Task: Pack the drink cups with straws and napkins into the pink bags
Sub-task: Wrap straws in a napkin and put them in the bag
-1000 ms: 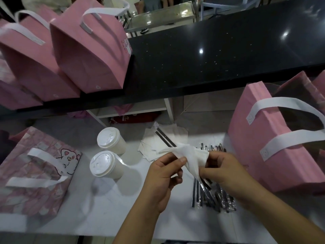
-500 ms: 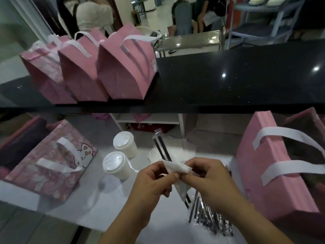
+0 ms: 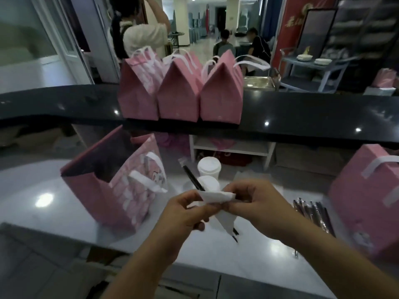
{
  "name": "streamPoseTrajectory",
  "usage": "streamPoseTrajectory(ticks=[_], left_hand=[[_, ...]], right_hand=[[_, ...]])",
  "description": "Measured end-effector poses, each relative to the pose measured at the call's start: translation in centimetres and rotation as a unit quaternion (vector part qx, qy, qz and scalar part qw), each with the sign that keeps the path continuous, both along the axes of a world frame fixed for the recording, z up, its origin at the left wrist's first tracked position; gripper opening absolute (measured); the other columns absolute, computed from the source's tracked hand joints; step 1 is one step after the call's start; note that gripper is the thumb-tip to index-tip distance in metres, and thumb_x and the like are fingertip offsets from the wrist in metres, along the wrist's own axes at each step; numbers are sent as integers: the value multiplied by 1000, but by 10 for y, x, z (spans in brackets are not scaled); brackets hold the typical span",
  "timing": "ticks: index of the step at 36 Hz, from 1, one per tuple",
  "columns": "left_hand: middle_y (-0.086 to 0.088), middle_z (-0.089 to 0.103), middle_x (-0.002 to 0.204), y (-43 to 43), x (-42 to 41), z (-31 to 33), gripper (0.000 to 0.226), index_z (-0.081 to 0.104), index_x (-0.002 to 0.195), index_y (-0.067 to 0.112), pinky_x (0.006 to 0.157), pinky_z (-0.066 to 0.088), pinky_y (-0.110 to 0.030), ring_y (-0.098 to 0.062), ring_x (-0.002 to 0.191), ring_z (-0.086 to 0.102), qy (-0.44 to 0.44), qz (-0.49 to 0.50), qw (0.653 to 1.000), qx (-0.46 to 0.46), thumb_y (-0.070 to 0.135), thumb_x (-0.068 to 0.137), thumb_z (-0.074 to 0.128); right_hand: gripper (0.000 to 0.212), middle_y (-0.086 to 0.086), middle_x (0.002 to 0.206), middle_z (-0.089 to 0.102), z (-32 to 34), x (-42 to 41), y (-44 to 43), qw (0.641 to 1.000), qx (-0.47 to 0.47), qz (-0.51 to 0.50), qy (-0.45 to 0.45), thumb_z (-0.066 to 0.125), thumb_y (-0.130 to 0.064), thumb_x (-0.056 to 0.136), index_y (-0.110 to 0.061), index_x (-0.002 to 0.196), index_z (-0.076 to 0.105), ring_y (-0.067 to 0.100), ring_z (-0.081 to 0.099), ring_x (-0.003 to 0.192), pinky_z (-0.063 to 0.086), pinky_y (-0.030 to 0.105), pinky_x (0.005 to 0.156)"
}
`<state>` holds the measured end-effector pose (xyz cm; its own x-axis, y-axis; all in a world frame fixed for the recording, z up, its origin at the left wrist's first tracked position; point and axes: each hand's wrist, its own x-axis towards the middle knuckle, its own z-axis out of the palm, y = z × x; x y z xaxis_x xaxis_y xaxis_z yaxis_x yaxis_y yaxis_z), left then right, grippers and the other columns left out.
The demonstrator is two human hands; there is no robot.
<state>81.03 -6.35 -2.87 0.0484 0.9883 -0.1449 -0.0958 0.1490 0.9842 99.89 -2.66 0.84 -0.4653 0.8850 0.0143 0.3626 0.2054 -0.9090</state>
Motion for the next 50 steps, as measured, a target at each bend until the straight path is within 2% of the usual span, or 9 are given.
streamPoseTrajectory(ticks=[4,8,11,16,24,30,35,39,50], left_hand=[[6,73,114,-25,-61,9,34,74,113,26,79,58,-27,-13,96,72,47,2,999,16,19,81,83],[10,74,113,-44,-126,15,29,73,113,33,80,58,-23,-6,102,70,93,50,994,38,21,87,76],[17,74,109,-51,-173,21,26,73,109,38,86,60,-25,-3,103,69,149,94,982,75,23,88,73],[18,74,104,-45,-235,39,26,73,104,37,81,56,-18,-3,101,69,217,181,951,128,16,89,72],[26,67,110,2,-299,57,28,68,103,48,73,48,-7,5,105,63,315,225,915,117,24,88,74],[29,54,122,84,-322,60,53,54,125,53,72,46,-14,7,112,52,388,101,916,11,35,82,80],[11,57,129,125,-331,48,60,49,131,50,76,64,-36,-10,103,67,388,27,920,-59,17,87,73],[10,70,116,134,-356,42,46,60,123,46,75,64,-38,-11,90,73,345,57,936,-51,18,90,72],[15,73,104,167,-412,32,42,66,106,47,77,64,-37,-7,91,73,311,-7,950,-13,9,89,72]], right_hand=[[12,-2,87,73,13,-43,-7,999,24,-4,-30,75,-14,86,-26,87,77,16,68,84,58,43,83],[20,-8,70,70,34,-77,0,997,73,31,-23,79,-8,81,-28,81,78,3,61,59,47,18,59],[25,-6,85,74,48,-102,13,988,138,47,-48,80,-9,76,-34,80,79,19,68,82,54,39,78],[36,-17,104,59,62,-143,44,925,313,104,-190,78,-7,78,-42,84,77,14,48,98,41,23,87],[33,-10,99,71,56,-214,113,952,257,154,-61,72,6,77,-23,89,81,12,69,80,53,22,71],[26,-5,86,77,33,-260,163,972,131,194,24,72,-2,85,-25,93,80,9,74,80,56,19,75],[16,-8,87,77,9,-299,196,965,88,229,-91,72,-16,90,-30,94,79,10,74,84,60,43,81],[12,-20,88,74,-7,-326,210,941,138,216,-222,67,-28,91,-31,98,78,-8,66,83,57,23,76],[17,4,93,73,-38,-383,219,876,110,231,-410,56,-15,86,-11,93,71,24,68,88,56,43,79]])
